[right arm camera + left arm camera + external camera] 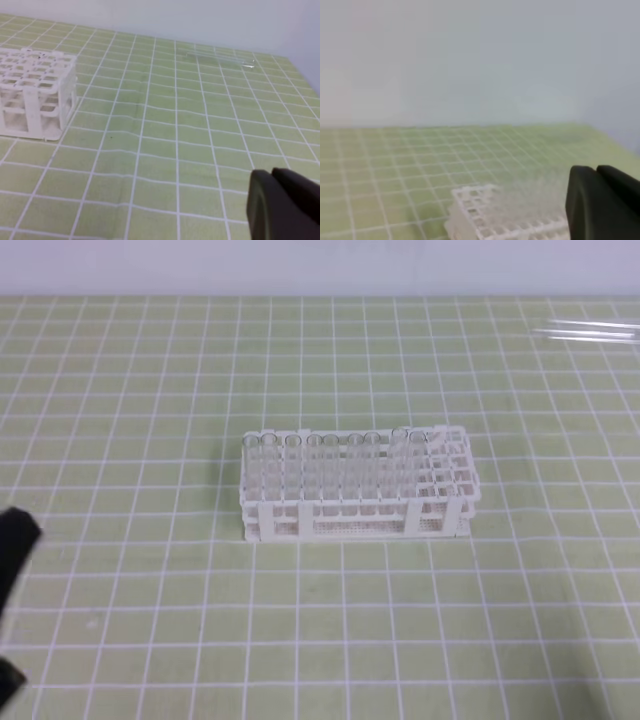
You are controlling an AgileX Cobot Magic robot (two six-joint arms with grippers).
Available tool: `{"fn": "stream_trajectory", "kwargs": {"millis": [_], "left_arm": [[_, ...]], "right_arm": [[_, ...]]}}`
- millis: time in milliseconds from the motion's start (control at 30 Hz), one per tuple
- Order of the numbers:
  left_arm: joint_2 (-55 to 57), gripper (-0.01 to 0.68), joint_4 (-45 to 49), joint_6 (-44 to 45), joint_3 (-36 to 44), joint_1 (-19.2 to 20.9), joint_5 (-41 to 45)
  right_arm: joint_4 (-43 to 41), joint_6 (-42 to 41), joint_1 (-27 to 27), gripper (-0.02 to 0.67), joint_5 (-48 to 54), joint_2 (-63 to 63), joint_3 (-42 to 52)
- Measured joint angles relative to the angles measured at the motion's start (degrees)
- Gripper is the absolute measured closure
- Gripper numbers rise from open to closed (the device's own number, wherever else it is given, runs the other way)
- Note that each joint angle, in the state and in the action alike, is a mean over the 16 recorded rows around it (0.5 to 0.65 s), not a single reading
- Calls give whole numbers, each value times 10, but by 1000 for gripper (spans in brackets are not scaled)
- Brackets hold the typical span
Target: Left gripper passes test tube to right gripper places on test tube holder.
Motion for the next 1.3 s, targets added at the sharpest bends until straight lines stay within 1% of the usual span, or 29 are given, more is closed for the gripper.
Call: {"fn": "stream_trajectory", "kwargs": {"millis": [267, 500, 633, 733, 800, 867, 900, 1000, 1100, 1200, 1233, 1300], "left_arm": [[0, 673, 2, -127, 10, 0, 105], [0, 673, 2, -201, 19, 1, 145], [0, 673, -1, -218, 23, 1, 146], [0, 673, -31, -173, 24, 0, 142], [0, 673, -87, -106, 24, 0, 138], [0, 673, -160, -15, 24, 0, 136], [-1, 673, -209, 50, 24, 0, 135], [-2, 673, -375, 262, 24, 0, 139], [-11, 674, -581, 528, 24, 4, 155], [-31, 674, -785, 781, 29, 16, 171], [-38, 674, -847, 853, 30, 20, 178], [-58, 674, -942, 969, 35, 34, 190]], "right_arm": [[0, 0, 0, 665, 0, 0, 0], [0, 0, 0, 665, 0, 0, 0], [1, 0, 0, 665, 0, 0, 0], [1, 0, 0, 665, 0, 0, 0], [1, -1, 0, 665, 0, 0, 0], [1, -1, 0, 665, 0, 0, 0], [1, -1, 0, 665, 0, 0, 0], [1, -1, 0, 665, 0, 0, 0], [1, -1, 0, 665, 0, 0, 0], [1, -1, 0, 665, 0, 0, 0], [1, -1, 0, 665, 0, 0, 0], [1, -1, 0, 665, 0, 0, 0]]}}
